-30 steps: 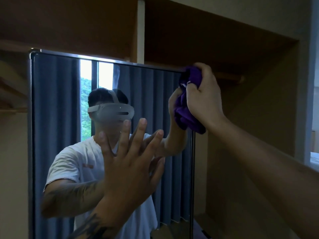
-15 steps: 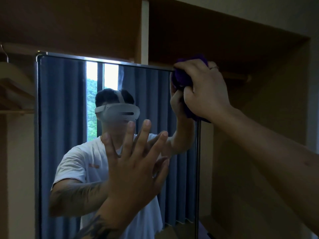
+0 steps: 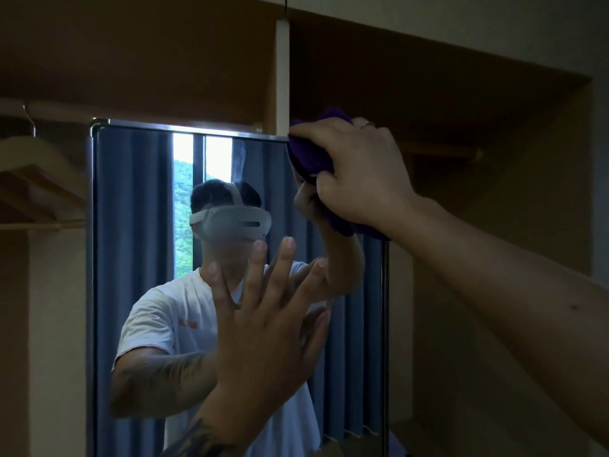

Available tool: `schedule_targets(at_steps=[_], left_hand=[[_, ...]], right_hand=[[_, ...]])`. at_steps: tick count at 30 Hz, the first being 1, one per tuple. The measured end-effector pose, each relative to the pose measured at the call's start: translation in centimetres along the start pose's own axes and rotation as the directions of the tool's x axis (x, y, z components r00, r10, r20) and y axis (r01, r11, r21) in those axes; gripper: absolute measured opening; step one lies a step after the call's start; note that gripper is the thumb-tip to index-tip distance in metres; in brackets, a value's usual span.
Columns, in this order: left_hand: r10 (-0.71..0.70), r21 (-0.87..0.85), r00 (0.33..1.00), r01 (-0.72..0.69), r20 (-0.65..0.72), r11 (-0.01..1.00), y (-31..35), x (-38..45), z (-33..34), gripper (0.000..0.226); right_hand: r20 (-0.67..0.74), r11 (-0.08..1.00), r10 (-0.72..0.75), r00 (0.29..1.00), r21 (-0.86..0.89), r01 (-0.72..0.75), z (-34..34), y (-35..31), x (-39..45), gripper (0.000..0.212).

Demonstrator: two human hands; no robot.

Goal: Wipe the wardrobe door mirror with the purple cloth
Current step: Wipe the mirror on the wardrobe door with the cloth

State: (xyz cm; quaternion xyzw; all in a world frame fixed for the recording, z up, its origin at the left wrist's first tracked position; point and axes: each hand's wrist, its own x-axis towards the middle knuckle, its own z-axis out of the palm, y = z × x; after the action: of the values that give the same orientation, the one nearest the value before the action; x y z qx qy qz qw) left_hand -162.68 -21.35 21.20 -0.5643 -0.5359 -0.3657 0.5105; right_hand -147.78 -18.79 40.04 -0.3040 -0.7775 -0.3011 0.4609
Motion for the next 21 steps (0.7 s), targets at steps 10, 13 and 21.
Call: schedule_targets(at_steps=[10, 13, 21], left_hand=[[-0.006, -0.026, 1.0, 0.006, -0.03, 1.0, 0.1, 0.1, 0.0, 0.065], [-0.007, -0.026, 1.0, 0.007, -0.016, 1.0, 0.0, 0.0, 0.2, 0.066], [-0.009, -0.018, 1.0, 0.008, -0.024, 1.0, 0.1, 0.0, 0.1, 0.066]], right_hand=[[-0.131, 0.974, 0.225, 0.965, 0.044, -0.222, 1.0, -2.0, 0.2, 0.057], [-0.159, 0.986, 0.162, 0.974, 0.076, -0.152, 1.8, -4.7, 1.1, 0.056], [-0.117, 0.987, 0.154, 0.981, -0.018, -0.158, 0.8, 0.6, -0.5, 0.057]])
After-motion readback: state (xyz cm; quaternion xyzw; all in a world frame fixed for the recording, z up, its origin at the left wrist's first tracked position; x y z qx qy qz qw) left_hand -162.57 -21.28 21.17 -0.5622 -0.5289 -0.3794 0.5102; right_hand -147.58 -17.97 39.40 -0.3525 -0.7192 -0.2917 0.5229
